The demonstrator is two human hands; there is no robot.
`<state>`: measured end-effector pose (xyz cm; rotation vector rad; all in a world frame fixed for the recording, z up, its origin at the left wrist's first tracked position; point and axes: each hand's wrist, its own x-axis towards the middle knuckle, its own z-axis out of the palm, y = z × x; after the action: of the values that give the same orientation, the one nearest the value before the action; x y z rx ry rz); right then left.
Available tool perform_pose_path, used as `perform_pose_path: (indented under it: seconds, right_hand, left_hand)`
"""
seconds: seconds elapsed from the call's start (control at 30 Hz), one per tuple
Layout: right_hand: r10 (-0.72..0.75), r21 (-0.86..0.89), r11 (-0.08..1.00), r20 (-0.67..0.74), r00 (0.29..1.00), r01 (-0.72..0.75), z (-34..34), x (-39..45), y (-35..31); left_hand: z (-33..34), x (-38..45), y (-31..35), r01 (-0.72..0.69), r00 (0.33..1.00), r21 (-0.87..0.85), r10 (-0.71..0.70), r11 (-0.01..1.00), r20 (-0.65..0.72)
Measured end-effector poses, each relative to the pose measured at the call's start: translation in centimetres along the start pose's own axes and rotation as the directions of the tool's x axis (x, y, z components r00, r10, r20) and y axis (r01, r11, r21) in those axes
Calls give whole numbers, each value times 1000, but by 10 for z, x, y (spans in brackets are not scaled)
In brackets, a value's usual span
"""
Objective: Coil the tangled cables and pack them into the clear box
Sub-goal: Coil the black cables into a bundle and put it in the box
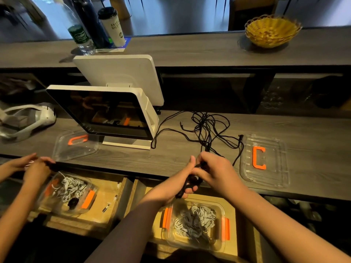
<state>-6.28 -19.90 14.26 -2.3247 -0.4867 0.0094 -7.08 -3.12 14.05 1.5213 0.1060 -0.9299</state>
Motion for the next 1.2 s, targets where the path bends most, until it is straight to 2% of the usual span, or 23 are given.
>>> perform_pose_path:
  seconds: [0.1,0.2,0.27,0.4,0.5,0.7,0.83,0.93,1.07,1.2]
  right_hand:
    - [-12,1,1000,39,999,12,0,11,5]
    - [-10,10,1000,63,998,9,0,17,7]
    - [17,16,1000,73,997,-18,2,19,10]
    - [72,27,997,89,993,-75,8,20,15]
    - [88,58,994,135,987,-97,14,21,15]
    - [173,95,977,175,969,-192,22,23,22]
    - [184,16,981,235,954,-193,33,21,28]
    - [176,-41,984,257,950,-172,41,21,35]
    - [151,-111,986,286,946,-123,51,21,41]
    - [120,-133,988,319,940,-81,59,22,32]
  left_hand:
    - [-5,-2,-3,0,998,108,-7,994,61]
    - [-11,-4,-8,21,999,138,-26,990,36]
    - [-13,-6,-9,11,1000,103,-8,995,-30]
    - [-14,-6,-10,-50,960,32,57,998,-273]
    - [-14,-5,-11,-152,930,-43,128,987,-345]
    - [-21,-3,-5,-319,905,-404,149,857,-397]
    - [-28,2,1,-393,887,-574,132,719,-443]
    - [-32,11,8,-442,874,-691,103,572,-474]
    - [-42,22,17,-499,845,-705,100,504,-526]
    - [-50,35,23,-535,802,-647,86,543,-591]
